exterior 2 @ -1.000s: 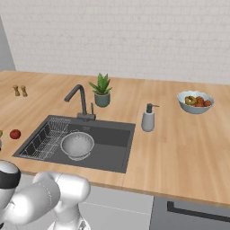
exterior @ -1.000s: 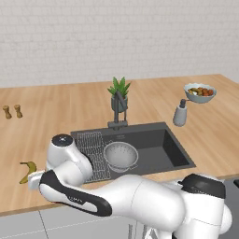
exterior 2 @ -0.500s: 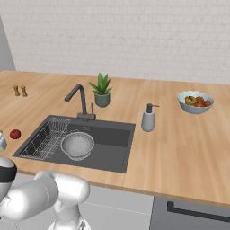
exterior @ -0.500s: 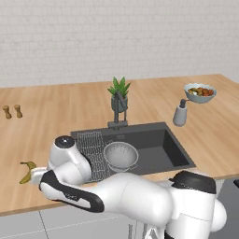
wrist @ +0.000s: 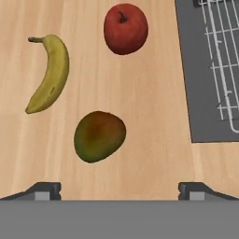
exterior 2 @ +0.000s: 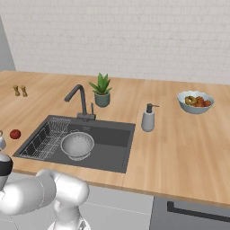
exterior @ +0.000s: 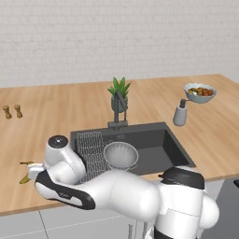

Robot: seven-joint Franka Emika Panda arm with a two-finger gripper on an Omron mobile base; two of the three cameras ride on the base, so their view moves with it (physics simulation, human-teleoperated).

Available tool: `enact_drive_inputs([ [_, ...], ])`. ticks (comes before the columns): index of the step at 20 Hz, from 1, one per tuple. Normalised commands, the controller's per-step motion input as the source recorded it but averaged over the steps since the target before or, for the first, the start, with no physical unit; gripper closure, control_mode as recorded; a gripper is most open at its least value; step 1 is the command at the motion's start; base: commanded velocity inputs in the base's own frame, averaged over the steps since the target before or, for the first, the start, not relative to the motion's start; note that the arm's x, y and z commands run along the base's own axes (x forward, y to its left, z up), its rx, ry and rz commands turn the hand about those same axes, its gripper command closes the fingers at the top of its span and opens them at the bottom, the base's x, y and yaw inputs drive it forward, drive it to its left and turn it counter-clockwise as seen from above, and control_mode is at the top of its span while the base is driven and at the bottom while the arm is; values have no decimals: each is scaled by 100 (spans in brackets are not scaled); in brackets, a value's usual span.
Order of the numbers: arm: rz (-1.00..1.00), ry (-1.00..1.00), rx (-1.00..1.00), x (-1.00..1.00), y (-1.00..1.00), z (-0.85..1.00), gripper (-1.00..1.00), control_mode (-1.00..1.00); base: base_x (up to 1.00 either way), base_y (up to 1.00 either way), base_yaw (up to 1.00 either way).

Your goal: Put the colander in the sink, put the banana, apple, mango in the colander, and turn on the sink faucet and pour water over the colander.

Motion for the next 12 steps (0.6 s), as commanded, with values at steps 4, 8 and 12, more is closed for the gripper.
enact_drive_inputs([
  [4, -5, 0, 0, 10, 0, -19, -100, -100, 0, 0, 0],
  [8, -1, 0, 0, 9, 1, -28, -100, -100, 0, 0, 0],
  [12, 0, 5, 0, 9, 1, -19, -100, -100, 0, 0, 0],
])
